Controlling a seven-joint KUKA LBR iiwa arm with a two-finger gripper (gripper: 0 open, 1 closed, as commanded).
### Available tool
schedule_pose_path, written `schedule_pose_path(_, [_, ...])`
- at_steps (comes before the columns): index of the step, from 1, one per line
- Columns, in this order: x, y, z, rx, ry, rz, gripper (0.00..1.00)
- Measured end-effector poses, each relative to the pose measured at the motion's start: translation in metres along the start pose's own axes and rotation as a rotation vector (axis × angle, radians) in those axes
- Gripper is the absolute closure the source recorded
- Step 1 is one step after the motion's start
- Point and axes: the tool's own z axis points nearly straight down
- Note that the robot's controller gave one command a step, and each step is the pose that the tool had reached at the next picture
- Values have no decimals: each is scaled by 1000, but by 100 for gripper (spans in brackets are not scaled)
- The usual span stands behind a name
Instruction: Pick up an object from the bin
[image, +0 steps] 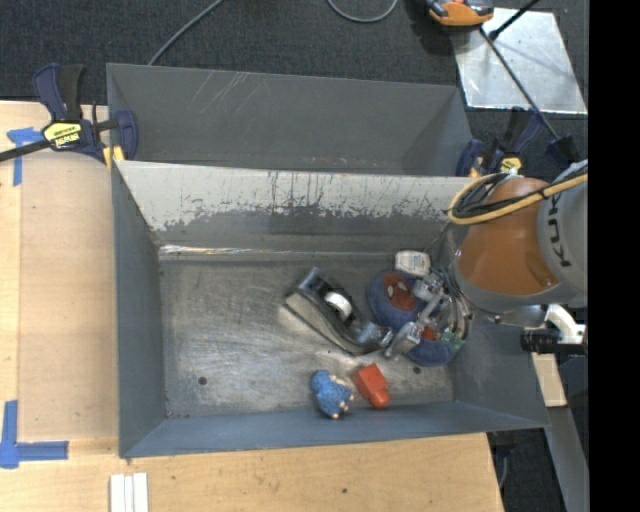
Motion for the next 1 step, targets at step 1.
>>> schedule_pose_path(1, [-7,-12,2,-3,8,172,0])
